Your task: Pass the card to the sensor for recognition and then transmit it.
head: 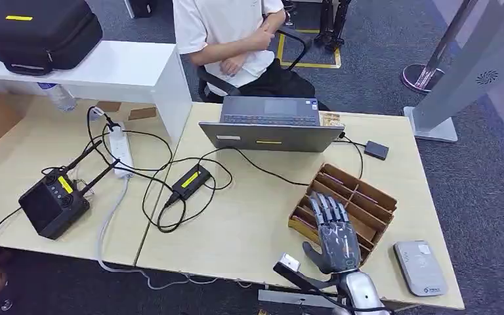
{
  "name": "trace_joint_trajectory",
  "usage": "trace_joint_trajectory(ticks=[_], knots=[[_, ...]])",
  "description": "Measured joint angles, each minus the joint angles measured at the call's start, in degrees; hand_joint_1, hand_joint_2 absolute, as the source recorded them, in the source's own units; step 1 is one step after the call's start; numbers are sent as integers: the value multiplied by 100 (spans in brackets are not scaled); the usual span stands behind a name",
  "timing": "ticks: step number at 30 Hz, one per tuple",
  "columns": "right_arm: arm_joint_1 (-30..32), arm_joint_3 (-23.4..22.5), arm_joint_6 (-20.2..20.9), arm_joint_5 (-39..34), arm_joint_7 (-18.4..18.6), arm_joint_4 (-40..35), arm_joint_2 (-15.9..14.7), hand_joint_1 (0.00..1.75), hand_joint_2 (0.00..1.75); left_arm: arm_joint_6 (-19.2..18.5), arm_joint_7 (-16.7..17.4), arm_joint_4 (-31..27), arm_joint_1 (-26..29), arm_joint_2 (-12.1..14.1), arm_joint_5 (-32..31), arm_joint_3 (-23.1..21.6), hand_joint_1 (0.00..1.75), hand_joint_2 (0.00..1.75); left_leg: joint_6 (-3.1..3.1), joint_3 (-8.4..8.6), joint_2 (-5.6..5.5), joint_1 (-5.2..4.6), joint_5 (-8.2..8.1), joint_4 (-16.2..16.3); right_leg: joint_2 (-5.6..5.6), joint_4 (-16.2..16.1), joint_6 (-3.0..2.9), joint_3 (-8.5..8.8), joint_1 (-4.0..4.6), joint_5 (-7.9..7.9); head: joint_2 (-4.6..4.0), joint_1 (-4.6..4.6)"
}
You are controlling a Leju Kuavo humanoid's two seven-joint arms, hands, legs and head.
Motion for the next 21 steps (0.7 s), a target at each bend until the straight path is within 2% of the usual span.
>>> trace_joint_trajectory(ticks=[21], knots=[[-9,72,0,-70,107,127,0,0,175,2,15,0,-1,0,7,0,0,175,0,1,1,0,0,0,0,0,0,-1,0,0,2,0]])
